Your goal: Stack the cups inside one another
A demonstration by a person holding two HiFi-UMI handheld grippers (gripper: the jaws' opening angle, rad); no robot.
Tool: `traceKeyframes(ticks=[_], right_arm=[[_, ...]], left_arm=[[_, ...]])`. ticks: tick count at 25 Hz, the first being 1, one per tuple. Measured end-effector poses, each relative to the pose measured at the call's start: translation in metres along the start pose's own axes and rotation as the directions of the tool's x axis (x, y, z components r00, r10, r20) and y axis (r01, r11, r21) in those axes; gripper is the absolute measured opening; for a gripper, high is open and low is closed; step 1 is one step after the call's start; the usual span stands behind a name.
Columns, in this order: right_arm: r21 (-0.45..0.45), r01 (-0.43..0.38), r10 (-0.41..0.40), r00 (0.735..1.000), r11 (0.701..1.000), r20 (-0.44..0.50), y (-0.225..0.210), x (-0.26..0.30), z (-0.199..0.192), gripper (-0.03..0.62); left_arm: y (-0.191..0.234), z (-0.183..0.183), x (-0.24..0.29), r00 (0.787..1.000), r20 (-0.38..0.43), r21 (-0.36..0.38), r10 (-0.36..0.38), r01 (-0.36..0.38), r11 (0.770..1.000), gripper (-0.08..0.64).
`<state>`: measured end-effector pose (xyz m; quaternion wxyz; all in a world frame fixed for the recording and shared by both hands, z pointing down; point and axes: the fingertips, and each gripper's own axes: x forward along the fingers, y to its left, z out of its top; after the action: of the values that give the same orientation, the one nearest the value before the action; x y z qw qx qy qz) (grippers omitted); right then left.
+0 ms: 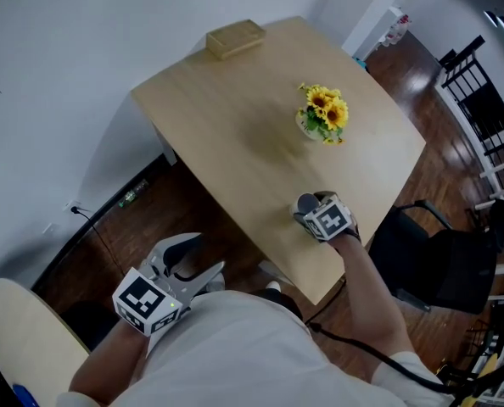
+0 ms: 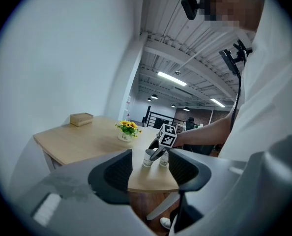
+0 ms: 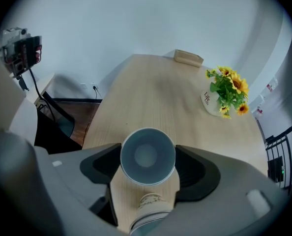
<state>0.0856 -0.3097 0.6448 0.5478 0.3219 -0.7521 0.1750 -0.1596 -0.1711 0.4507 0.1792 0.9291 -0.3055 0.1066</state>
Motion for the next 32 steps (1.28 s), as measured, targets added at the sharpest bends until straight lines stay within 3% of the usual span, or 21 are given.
traceKeyframes(ticks=[7,18,25,32], right_arm=[[-0.013,0.006,-0.006,1.0,1.0,0.03,0.003,-0.01,0.009,0.344],[0.006,0.037,-0.037,0.984,0.999,0.175,0.006,-0.092,0.033,0.344],[0.113,0.091,-0.113,0.973,0.989,0.204,-0.023,-0.151,0.002,0.344],[0.161,0.117,-0.138,0.982,0.98,0.128,-0.032,-0.166,-0.05,0.344]], left_arm=[[0.003,0.0,0.004,1.0,-0.004,0.008,-0.025,0.025,1.0,0.245],[-0.009,0.008,0.019,0.992,-0.007,0.051,-0.123,0.124,0.991,0.245],[-0.025,0.016,0.031,0.984,-0.006,0.077,-0.18,0.18,0.981,0.244],[-0.041,0.018,0.041,0.975,-0.006,0.082,-0.221,0.221,0.972,0.244]])
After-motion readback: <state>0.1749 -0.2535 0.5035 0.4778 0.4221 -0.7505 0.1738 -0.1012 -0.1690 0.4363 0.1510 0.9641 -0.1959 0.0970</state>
